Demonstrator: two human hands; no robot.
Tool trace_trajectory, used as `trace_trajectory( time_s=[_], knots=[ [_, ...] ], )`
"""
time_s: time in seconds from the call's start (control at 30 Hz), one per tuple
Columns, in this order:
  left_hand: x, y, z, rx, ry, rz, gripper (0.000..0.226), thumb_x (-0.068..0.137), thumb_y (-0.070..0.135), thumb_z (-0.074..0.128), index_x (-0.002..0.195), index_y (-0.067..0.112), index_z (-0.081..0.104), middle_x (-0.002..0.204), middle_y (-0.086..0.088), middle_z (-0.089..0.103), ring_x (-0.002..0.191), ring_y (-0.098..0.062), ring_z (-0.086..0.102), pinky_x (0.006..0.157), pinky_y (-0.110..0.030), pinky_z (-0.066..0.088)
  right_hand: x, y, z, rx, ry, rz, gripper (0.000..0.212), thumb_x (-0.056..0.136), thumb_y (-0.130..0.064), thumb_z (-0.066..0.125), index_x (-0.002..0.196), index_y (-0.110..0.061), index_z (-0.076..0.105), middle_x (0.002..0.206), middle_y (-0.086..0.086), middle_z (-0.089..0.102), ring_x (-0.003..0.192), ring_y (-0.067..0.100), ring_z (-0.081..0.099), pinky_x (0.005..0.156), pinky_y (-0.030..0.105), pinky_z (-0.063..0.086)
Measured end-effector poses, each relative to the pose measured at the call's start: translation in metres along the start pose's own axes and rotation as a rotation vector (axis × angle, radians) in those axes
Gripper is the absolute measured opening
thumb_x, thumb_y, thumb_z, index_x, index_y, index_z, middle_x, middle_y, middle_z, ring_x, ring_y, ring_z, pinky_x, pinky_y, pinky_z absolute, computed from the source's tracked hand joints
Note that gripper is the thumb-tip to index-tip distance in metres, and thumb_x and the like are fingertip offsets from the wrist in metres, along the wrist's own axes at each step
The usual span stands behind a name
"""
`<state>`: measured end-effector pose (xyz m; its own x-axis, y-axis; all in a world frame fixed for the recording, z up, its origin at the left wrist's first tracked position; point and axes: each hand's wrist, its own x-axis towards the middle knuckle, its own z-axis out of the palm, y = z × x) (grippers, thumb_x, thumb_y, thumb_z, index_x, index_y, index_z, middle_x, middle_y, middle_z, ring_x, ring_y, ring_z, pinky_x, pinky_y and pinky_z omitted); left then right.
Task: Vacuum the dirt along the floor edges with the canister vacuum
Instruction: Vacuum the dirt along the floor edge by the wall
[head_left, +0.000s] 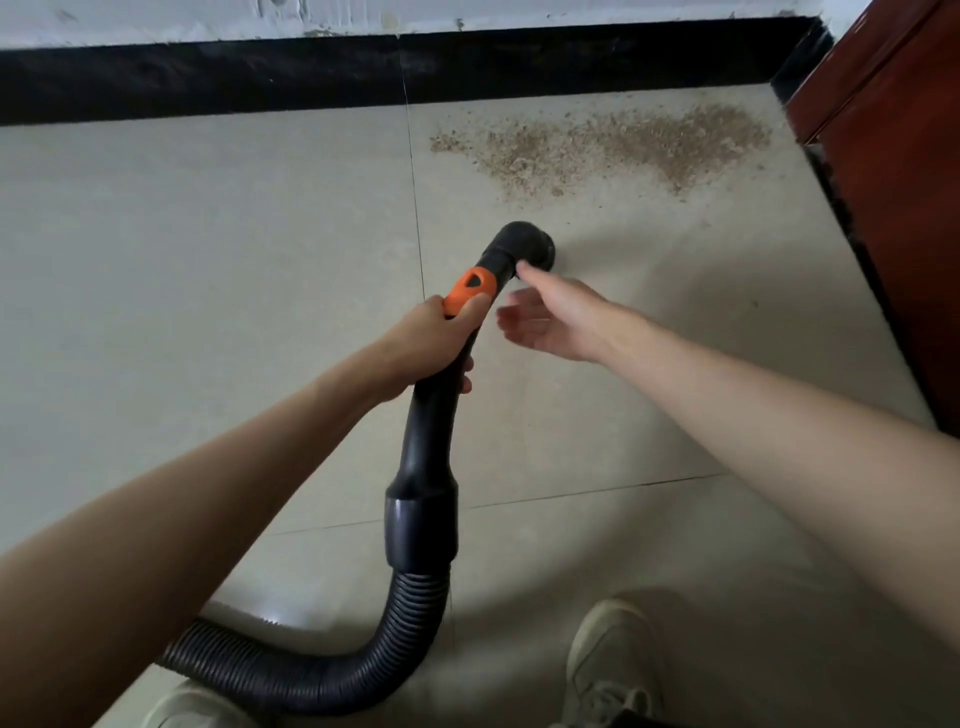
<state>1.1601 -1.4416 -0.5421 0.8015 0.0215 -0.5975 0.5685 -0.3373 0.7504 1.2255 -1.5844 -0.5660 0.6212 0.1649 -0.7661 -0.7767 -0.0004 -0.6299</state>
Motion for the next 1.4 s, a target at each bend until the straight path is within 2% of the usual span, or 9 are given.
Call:
trace_trajectory(
  time_s=[0.13, 0.3, 0.4, 0.47, 0.6, 0.77, 0.93, 1.2, 1.4],
  knots=[
    [0.005, 0.019, -0.012, 0.173, -0.020, 0.090, 0.034, 0.095, 0.043, 0.047, 0.082, 0.013, 0.041, 0.065, -0.006, 0.055, 0.036, -0.014, 0.057, 0.039, -0.018, 0.045, 0.008, -0.030, 0.020, 0.170, 0.005, 0.067, 0.036, 0.094, -0.042, 0.063, 0.092, -0.006, 0.058, 0.071, 0.009, 0.068, 0.061, 0.018, 0.067, 0.047, 0.026, 0.054],
    [0.000, 0.002, -0.031, 0.244, -0.077, 0.009, 0.037, 0.095, 0.046, 0.048, 0.093, 0.009, 0.042, 0.066, -0.007, 0.057, 0.037, -0.014, 0.057, 0.039, -0.018, 0.044, 0.007, -0.019, 0.038, 0.174, -0.012, 0.200, 0.032, 0.096, -0.035, 0.061, 0.092, -0.004, 0.057, 0.084, 0.011, 0.067, 0.079, 0.021, 0.065, 0.060, 0.033, 0.051],
    [-0.001, -0.014, -0.034, 0.270, -0.101, 0.013, 0.035, 0.095, 0.045, 0.047, 0.096, 0.010, 0.042, 0.067, -0.006, 0.059, 0.038, -0.015, 0.058, 0.041, -0.019, 0.045, 0.007, -0.006, 0.044, 0.158, 0.006, 0.201, 0.038, 0.097, -0.034, 0.061, 0.117, -0.002, 0.056, 0.111, 0.013, 0.069, 0.102, 0.024, 0.065, 0.069, 0.033, 0.050],
    [0.001, -0.020, -0.035, 0.294, -0.099, 0.024, 0.034, 0.095, 0.045, 0.047, 0.097, 0.011, 0.042, 0.068, -0.006, 0.060, 0.041, -0.017, 0.060, 0.042, -0.020, 0.046, 0.007, 0.001, 0.048, 0.201, 0.033, 0.161, 0.040, 0.098, -0.033, 0.060, 0.125, -0.004, 0.054, 0.114, 0.015, 0.067, 0.099, 0.025, 0.066, 0.062, 0.032, 0.052],
    [-0.004, -0.042, -0.039, 0.328, -0.150, 0.041, 0.032, 0.095, 0.047, 0.046, 0.096, 0.015, 0.043, 0.067, -0.003, 0.062, 0.044, -0.020, 0.062, 0.046, -0.023, 0.050, 0.003, 0.026, 0.056, 0.254, 0.076, 0.132, 0.036, 0.097, -0.032, 0.061, 0.119, -0.004, 0.054, 0.104, 0.014, 0.069, 0.081, 0.023, 0.068, 0.052, 0.029, 0.054],
    [-0.021, -0.077, -0.038, 0.370, -0.165, 0.117, 0.027, 0.094, 0.046, 0.047, 0.098, 0.019, 0.044, 0.067, -0.004, 0.061, 0.041, -0.016, 0.061, 0.044, -0.019, 0.047, -0.006, 0.062, 0.054, 0.340, 0.097, 0.125, 0.024, 0.095, -0.025, 0.065, 0.105, -0.005, 0.056, 0.087, 0.012, 0.068, 0.075, 0.021, 0.067, 0.063, 0.032, 0.056],
    [-0.025, -0.085, -0.026, 0.440, -0.181, 0.184, 0.030, 0.093, 0.048, 0.048, 0.104, 0.021, 0.044, 0.065, -0.002, 0.060, 0.040, -0.013, 0.059, 0.044, -0.020, 0.048, -0.011, 0.092, 0.046, 0.406, 0.192, 0.022, 0.025, 0.097, -0.028, 0.061, 0.104, -0.003, 0.059, 0.090, 0.012, 0.068, 0.079, 0.022, 0.068, 0.063, 0.028, 0.056],
    [0.000, -0.060, -0.013, 0.512, -0.159, 0.230, 0.037, 0.094, 0.050, 0.046, 0.104, 0.014, 0.045, 0.067, -0.001, 0.057, 0.044, -0.019, 0.059, 0.053, -0.028, 0.050, 0.003, 0.070, 0.027, 0.464, 0.255, -0.001, 0.023, 0.098, -0.028, 0.060, 0.098, -0.006, 0.058, 0.088, 0.012, 0.068, 0.073, 0.020, 0.068, 0.050, 0.027, 0.055],
    [0.023, -0.040, -0.020, 0.548, -0.042, 0.233, 0.042, 0.094, 0.053, 0.044, 0.108, 0.013, 0.046, 0.073, -0.006, 0.060, 0.052, -0.024, 0.065, 0.062, -0.033, 0.054, 0.024, 0.034, 0.031, 0.430, 0.214, -0.035, 0.021, 0.097, -0.027, 0.062, 0.096, -0.007, 0.056, 0.088, 0.013, 0.067, 0.075, 0.023, 0.067, 0.056, 0.033, 0.055]
  ],
)
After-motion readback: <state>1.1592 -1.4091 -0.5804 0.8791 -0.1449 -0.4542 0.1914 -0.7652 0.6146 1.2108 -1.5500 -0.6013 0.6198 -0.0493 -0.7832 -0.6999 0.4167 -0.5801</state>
